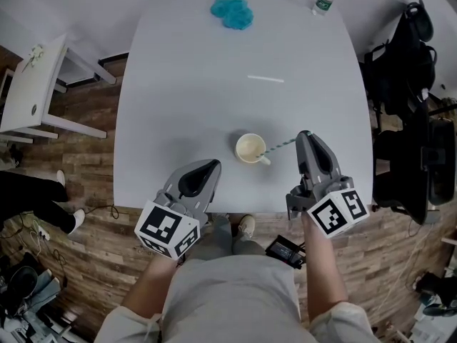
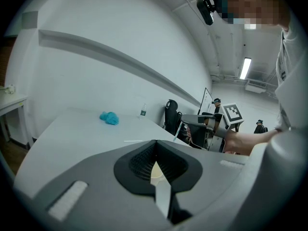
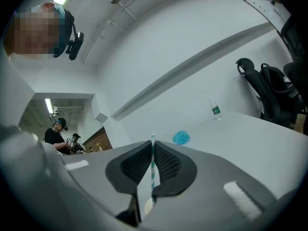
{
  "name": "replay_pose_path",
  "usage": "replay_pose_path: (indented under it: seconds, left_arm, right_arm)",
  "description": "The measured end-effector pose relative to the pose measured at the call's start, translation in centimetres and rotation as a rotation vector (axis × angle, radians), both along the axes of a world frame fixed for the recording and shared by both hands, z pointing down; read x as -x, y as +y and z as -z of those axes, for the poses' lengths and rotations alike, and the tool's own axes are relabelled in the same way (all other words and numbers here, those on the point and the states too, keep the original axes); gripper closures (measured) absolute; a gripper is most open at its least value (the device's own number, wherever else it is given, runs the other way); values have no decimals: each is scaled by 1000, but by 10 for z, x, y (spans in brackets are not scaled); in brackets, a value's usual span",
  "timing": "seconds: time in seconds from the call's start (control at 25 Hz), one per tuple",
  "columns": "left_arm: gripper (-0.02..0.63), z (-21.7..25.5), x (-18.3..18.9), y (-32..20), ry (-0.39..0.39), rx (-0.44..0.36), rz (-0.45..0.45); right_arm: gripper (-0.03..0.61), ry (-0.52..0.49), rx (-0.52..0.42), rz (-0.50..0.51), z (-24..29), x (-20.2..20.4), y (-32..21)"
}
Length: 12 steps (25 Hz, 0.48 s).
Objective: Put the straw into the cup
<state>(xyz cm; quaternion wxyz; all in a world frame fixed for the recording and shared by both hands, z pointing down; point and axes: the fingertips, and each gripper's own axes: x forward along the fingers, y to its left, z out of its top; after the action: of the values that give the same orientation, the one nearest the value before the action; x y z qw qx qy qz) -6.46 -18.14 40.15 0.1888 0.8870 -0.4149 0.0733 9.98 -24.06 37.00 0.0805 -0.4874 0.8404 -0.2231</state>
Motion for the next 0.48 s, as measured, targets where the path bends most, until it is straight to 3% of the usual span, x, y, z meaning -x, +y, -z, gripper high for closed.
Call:
replay_pose_path:
  seconds: [0.48]
  left_arm:
    - [595,-23,0,-14,9,38,-21]
  right_arm:
    - [555,22,34,-12,-32,12,-22]
